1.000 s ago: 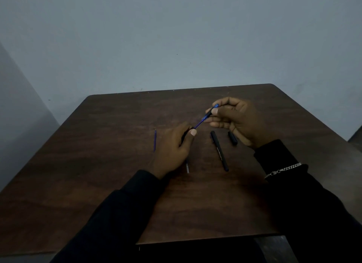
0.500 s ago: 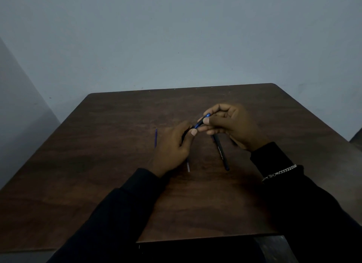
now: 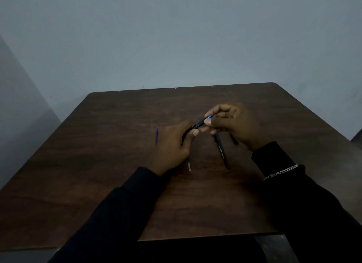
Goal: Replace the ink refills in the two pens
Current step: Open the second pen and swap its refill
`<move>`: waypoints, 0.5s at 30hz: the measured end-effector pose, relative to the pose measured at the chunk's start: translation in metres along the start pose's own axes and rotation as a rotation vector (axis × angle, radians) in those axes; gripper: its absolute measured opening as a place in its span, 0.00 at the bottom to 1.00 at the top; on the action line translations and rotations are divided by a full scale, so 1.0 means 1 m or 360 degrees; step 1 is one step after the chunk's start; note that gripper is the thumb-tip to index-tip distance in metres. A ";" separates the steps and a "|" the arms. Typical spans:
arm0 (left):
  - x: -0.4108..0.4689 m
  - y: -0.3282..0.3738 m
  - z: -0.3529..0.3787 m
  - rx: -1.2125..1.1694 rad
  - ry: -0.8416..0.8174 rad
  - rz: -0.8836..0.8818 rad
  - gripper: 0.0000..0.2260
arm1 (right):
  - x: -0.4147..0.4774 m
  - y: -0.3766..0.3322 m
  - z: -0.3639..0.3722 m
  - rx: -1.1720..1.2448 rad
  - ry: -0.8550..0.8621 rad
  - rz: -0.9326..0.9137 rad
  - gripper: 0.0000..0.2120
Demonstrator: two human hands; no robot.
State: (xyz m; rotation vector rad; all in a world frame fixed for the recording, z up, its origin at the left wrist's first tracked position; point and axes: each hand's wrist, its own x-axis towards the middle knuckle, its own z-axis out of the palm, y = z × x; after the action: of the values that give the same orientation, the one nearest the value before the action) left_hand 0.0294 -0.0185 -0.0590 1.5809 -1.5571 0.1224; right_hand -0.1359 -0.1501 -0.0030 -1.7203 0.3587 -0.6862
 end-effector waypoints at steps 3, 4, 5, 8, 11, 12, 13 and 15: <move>0.000 -0.002 0.001 0.0017 -0.0004 0.0014 0.15 | -0.001 -0.001 0.000 -0.0107 -0.0013 -0.0041 0.06; 0.000 -0.002 0.001 0.0023 -0.0001 0.0024 0.15 | -0.001 -0.001 0.000 -0.0141 -0.0011 -0.0057 0.06; 0.000 -0.003 0.001 0.0028 -0.0003 0.0031 0.15 | -0.001 0.000 0.000 -0.0179 -0.0005 -0.0073 0.06; 0.000 -0.003 0.000 0.0026 -0.0044 0.0035 0.13 | -0.001 0.001 0.000 -0.0332 -0.0006 -0.0111 0.08; -0.001 -0.004 0.000 0.0034 -0.0069 0.0048 0.13 | -0.001 0.002 0.001 -0.0503 -0.0034 -0.0139 0.10; -0.001 -0.004 0.000 0.0028 -0.0083 0.0044 0.13 | -0.001 0.003 0.001 -0.0569 -0.0033 -0.0146 0.11; -0.001 -0.005 0.001 0.0022 -0.0096 0.0044 0.13 | -0.002 0.002 0.002 -0.0643 -0.0024 -0.0165 0.13; -0.001 -0.005 0.001 0.0015 -0.0112 0.0055 0.12 | -0.002 0.002 0.005 -0.0747 -0.0005 -0.0214 0.19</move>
State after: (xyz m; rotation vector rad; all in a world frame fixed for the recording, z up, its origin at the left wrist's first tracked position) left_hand 0.0330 -0.0199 -0.0629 1.5811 -1.6410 0.0940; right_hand -0.1346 -0.1455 -0.0062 -2.2060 0.4284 -0.7359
